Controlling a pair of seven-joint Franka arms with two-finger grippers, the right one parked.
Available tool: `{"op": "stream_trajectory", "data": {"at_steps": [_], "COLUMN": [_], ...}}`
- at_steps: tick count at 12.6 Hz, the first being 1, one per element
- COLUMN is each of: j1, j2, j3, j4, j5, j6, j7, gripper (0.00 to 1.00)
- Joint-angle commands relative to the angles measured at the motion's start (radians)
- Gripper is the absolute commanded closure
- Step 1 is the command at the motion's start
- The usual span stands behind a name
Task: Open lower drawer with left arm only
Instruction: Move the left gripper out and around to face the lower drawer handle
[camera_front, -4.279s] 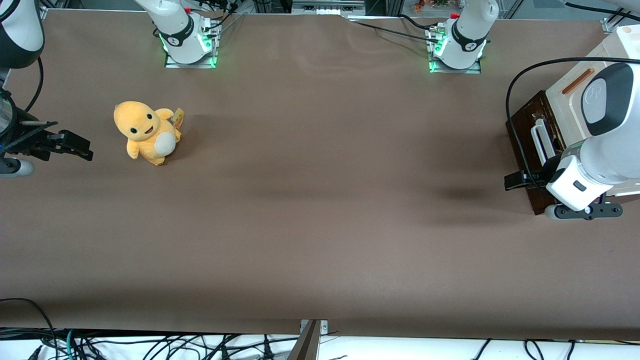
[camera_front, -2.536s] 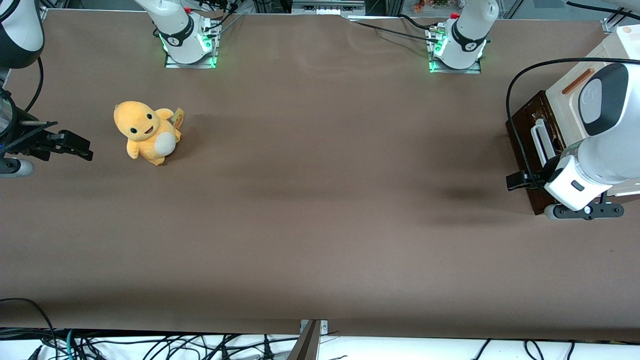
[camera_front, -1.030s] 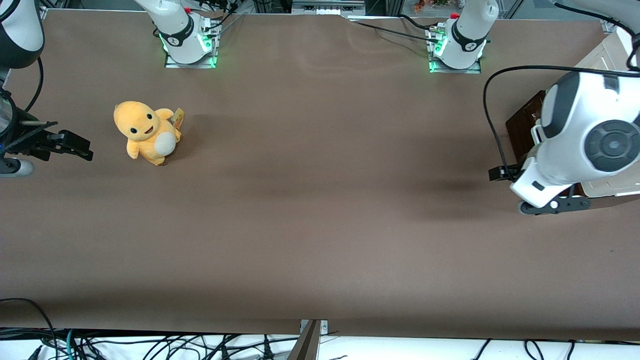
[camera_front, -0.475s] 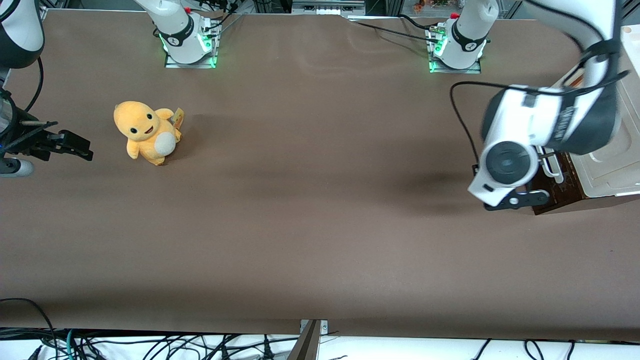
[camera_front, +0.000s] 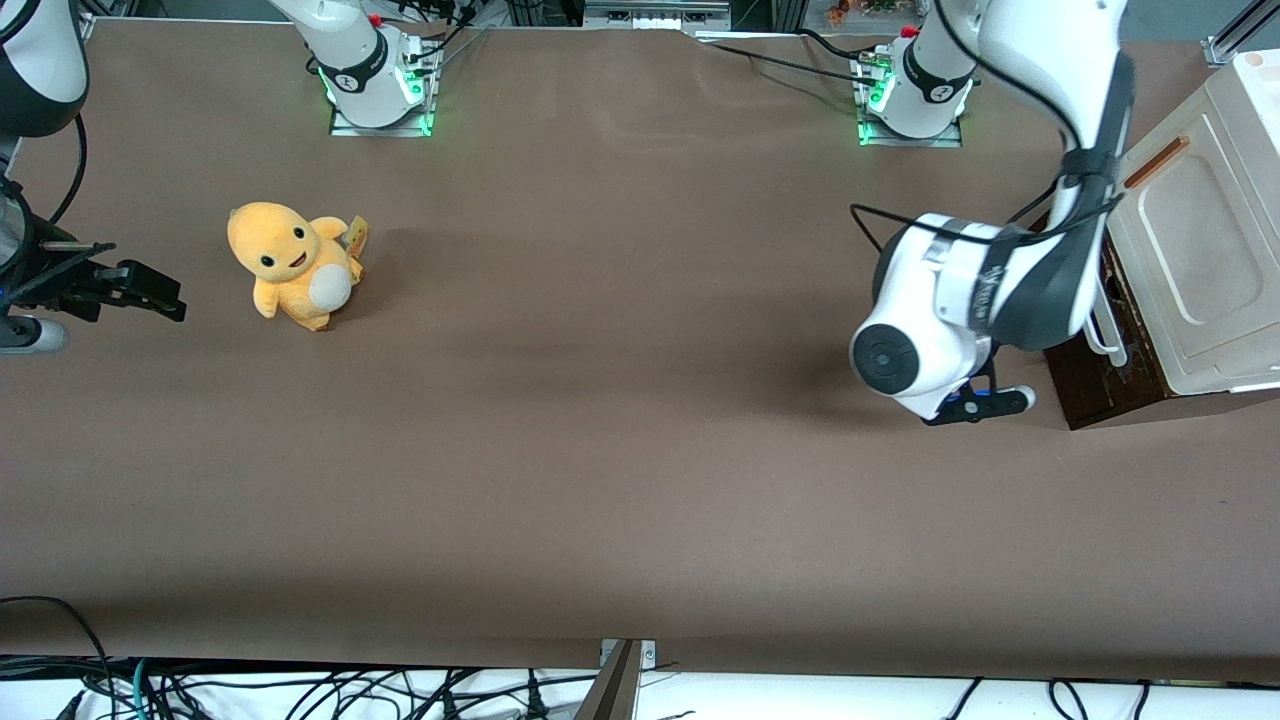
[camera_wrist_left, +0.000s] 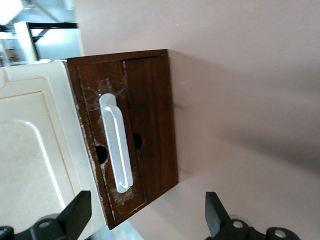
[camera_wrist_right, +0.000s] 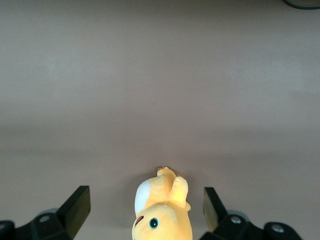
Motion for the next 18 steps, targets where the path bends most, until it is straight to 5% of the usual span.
{"op": "stream_trajectory", "data": {"at_steps": [1,9,18], "j1": [-0.047,-0.061,0.02], "j2": [0.055,0.096,0.118], "j3": [0.006,0.009,0.049], "j4": [-0.032,-0.256,-0.281], "j5": [0.094,0.303,0.375], "j6": [-0.038,-0.053,-0.046], "j7": [-0.077,-0.135,-0.229], "gripper": [0.0,0.0,0.0]}}
